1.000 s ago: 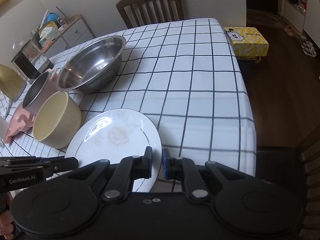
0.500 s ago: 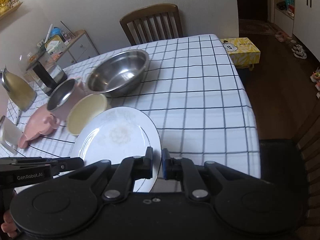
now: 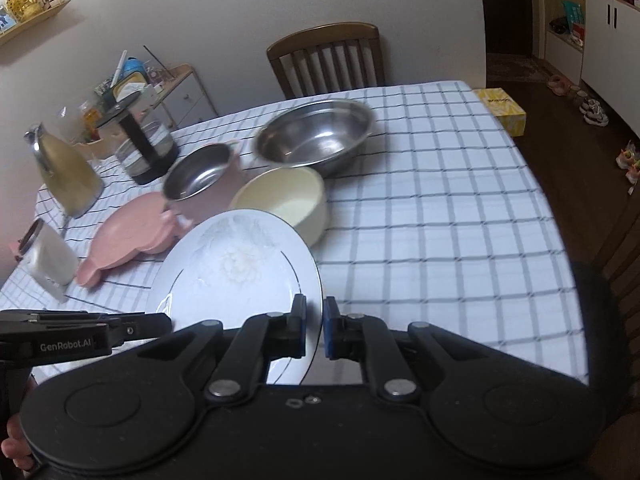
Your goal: Organize plates and bowls
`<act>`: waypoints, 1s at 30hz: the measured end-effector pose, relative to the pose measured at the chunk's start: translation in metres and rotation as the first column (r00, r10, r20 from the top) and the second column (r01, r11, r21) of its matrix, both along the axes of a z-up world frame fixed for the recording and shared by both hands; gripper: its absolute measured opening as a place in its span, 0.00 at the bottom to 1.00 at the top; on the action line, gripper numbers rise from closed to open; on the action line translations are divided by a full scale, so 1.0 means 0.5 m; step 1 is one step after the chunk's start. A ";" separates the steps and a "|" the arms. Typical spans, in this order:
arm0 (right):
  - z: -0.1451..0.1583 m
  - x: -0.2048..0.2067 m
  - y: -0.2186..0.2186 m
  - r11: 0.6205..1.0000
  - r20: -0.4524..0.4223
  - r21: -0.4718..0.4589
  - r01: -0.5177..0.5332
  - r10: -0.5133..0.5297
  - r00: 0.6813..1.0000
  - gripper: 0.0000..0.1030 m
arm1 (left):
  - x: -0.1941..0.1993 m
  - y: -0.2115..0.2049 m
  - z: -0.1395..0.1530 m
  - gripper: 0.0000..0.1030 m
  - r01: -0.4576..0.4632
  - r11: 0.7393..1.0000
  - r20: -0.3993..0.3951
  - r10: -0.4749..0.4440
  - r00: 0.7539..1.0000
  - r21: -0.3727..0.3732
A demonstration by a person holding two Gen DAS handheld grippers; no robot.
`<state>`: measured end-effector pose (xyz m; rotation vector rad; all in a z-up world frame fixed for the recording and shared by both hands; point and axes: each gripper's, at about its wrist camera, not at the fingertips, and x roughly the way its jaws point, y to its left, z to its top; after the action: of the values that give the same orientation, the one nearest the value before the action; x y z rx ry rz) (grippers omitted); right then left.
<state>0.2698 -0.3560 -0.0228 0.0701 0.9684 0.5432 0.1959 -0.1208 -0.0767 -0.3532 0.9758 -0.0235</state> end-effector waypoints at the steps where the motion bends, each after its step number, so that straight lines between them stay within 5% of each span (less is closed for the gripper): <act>1: 0.001 -0.014 0.014 1.000 -0.001 0.000 -0.002 0.002 1.000 0.09 | -0.012 0.014 0.002 0.16 0.000 1.000 -0.001 0.000 1.000 0.007; 11: -0.011 -0.136 0.134 1.000 -0.034 -0.001 -0.001 0.001 0.999 0.09 | -0.120 0.136 -0.005 0.16 0.015 0.999 -0.030 -0.014 0.999 0.033; 30: -0.118 -0.275 0.281 0.999 -0.160 -0.048 0.008 -0.016 0.987 0.09 | -0.227 0.250 -0.119 0.16 0.031 0.998 -0.153 -0.022 0.988 0.062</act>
<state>0.1325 -0.2157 -0.0816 0.0781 1.1372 0.5089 0.0824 0.0042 -0.1360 -0.2858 1.1298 0.0109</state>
